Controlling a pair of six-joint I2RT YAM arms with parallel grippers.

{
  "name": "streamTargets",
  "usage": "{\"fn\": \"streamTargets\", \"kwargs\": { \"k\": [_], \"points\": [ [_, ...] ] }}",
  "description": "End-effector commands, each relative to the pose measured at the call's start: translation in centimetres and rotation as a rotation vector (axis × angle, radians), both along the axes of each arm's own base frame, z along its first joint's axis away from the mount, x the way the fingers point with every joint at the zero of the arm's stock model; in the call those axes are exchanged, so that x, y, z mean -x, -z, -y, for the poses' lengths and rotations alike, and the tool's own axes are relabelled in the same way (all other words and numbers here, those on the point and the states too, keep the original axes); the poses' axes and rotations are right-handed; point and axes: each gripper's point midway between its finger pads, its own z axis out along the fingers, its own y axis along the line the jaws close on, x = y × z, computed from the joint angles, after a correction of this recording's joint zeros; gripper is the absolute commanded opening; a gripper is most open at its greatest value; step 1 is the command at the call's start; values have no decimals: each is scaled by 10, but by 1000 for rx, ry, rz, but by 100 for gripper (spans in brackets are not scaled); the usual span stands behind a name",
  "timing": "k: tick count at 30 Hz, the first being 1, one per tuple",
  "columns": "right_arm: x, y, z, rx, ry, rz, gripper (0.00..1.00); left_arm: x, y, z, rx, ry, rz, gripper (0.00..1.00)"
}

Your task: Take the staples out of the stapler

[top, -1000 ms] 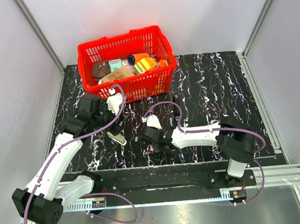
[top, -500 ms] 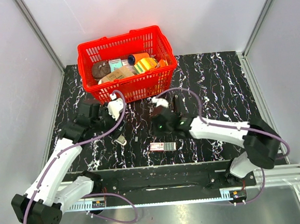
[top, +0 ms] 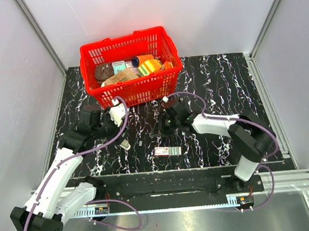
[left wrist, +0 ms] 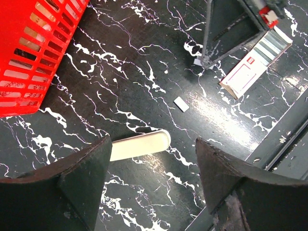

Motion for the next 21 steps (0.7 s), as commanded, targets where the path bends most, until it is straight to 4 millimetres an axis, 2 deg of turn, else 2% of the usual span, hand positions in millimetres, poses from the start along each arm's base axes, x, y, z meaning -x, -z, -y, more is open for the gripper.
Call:
{"fn": "streamTargets", "kwargs": {
  "k": [1, 5, 14, 18, 21],
  "points": [
    [-13, -21, -18, -180, -6, -32, 13, -2, -6, 0, 11, 8, 40, 75],
    [-12, -20, -22, -241, -27, -56, 13, 0, -2, 0, 6, 16, 31, 75],
    [-38, 21, 0, 10, 24, -17, 20, -1, -3, 0, 8, 8, 33, 75],
    [-46, 29, 12, 102, 51, 10, 22, 0, -2, -2, -4, 6, 37, 75],
    [-49, 32, 18, 153, 58, 33, 27, 1, 0, -3, -9, 4, 36, 75]
  ]
}}
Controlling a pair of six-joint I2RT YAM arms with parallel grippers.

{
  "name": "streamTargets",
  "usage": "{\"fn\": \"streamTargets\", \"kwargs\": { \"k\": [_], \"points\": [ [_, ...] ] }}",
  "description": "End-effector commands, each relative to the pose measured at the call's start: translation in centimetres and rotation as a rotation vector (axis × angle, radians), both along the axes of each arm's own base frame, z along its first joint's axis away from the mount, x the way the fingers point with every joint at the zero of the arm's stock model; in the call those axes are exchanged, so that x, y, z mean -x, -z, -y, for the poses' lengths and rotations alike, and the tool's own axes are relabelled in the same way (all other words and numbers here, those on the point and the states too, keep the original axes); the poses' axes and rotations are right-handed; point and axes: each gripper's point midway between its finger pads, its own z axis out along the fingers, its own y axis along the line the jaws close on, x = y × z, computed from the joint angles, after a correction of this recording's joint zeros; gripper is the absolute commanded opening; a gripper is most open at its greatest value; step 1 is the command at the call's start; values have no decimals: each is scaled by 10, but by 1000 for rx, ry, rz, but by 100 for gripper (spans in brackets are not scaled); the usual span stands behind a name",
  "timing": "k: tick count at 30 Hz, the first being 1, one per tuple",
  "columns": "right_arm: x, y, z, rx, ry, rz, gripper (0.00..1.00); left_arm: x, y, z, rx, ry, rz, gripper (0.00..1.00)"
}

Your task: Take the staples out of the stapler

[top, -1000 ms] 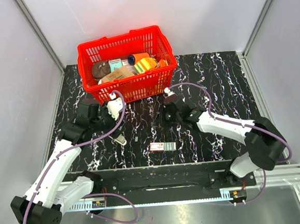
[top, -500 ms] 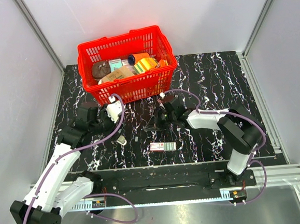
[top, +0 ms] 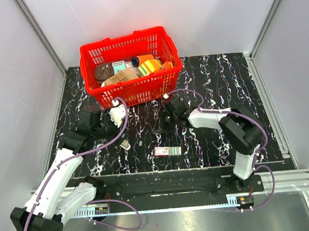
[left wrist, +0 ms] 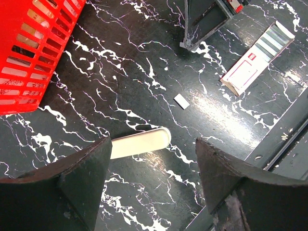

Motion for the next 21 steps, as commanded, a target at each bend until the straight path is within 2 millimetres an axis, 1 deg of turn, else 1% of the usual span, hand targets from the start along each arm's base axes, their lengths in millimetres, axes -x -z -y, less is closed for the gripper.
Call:
{"fn": "streamTargets", "kwargs": {
  "k": [1, 3, 5, 9, 11, 13, 16, 21],
  "points": [
    [-17, -1, 13, 120, 16, 80, 31, -2, -3, -2, 2, -4, 34, 75],
    [-16, 1, 15, 156, 13, 94, 40, -2, -5, -2, 4, -4, 39, 75],
    [-15, 0, 14, 187, 7, 114, 45, -3, -6, -2, 3, -10, 44, 75],
    [-13, -6, 11, 237, 5, 160, 46, -4, -12, -4, 3, -20, 56, 75],
    [-14, -20, 9, 299, 24, 242, 46, -7, -16, -7, -3, -43, 65, 75],
    [-4, -28, -2, 338, 4, 284, 46, -9, -19, -10, -3, -66, 69, 75],
    [12, -31, -21, 388, -16, 307, 46, -12, -23, -16, -2, -109, 73, 75],
    [30, -22, -43, 425, -1, 297, 47, -15, -31, -26, 26, -170, 84, 75]
  ]
}}
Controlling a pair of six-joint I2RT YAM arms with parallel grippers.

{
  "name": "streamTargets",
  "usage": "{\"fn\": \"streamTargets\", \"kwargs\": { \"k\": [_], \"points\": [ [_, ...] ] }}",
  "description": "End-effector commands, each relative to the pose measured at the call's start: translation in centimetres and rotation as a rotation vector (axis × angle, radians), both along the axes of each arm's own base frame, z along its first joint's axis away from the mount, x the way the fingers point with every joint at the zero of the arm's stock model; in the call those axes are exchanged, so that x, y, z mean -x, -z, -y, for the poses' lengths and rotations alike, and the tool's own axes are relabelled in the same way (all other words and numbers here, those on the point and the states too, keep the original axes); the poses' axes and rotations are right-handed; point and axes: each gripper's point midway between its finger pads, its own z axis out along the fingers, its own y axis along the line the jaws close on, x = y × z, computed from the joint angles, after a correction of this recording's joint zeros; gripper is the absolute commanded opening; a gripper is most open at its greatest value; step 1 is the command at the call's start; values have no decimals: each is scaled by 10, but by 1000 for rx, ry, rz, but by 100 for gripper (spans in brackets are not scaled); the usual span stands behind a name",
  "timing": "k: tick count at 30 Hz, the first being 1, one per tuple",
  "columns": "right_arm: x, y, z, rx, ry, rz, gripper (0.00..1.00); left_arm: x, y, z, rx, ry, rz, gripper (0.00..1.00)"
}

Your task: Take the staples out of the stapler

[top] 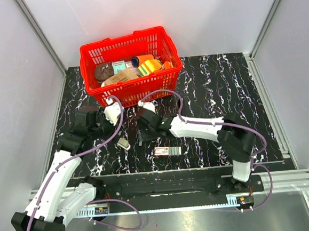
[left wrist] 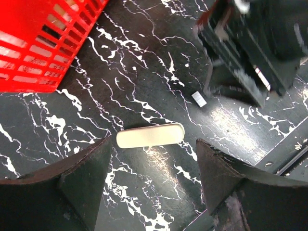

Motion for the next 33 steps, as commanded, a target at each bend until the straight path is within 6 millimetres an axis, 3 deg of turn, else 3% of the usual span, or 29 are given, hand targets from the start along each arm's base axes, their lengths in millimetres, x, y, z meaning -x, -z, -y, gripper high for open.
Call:
{"fn": "streamTargets", "kwargs": {
  "k": [1, 11, 26, 33],
  "points": [
    [1, 10, -4, 92, 88, 30, 47, -9, -32, -9, 48, -80, 80, 75],
    [13, 35, -26, 166, 100, 12, 48, -7, -34, -15, 59, -106, 84, 75],
    [4, 42, -43, 151, 107, 25, 50, -4, -29, -14, 58, -94, 71, 75],
    [1, 53, -41, 193, 114, 28, 50, -3, -27, -17, 52, -97, 80, 75]
  ]
}}
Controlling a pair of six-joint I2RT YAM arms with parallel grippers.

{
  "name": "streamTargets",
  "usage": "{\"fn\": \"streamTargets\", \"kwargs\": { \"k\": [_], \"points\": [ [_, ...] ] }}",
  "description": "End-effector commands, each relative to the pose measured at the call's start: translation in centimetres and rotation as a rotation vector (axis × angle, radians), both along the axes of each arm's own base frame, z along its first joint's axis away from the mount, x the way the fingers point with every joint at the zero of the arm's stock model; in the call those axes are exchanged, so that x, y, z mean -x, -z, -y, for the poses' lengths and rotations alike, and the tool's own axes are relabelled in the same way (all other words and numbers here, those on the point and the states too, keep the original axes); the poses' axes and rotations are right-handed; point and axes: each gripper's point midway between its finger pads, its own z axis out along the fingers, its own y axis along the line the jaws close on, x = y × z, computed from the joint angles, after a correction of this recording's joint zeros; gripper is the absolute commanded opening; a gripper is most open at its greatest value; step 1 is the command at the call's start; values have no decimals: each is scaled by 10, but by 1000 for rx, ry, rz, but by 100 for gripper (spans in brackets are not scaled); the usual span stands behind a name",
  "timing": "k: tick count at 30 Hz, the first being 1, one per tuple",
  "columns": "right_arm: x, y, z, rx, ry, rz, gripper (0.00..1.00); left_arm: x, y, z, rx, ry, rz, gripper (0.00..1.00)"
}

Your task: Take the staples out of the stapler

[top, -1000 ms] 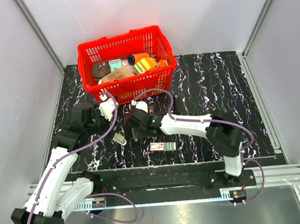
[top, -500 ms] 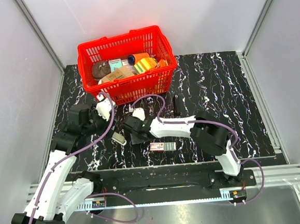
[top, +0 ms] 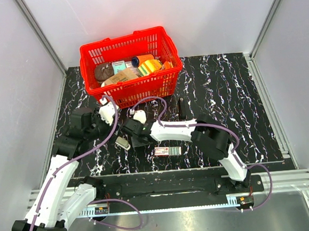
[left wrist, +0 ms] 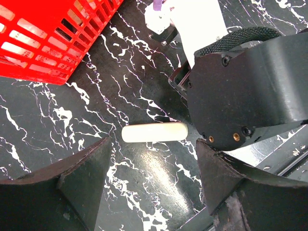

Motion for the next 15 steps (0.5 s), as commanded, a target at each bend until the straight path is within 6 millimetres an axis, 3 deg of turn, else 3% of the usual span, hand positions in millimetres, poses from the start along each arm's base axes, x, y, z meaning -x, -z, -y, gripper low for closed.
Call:
{"fn": "streamTargets", "kwargs": {
  "k": [1, 15],
  "points": [
    [-10, -3, -5, 4, 25, 41, 49, -4, -14, -1, 18, -12, 55, 75],
    [-8, 12, 14, 73, 44, 48, 32, -4, -15, -3, 24, -27, 53, 75]
  ]
}}
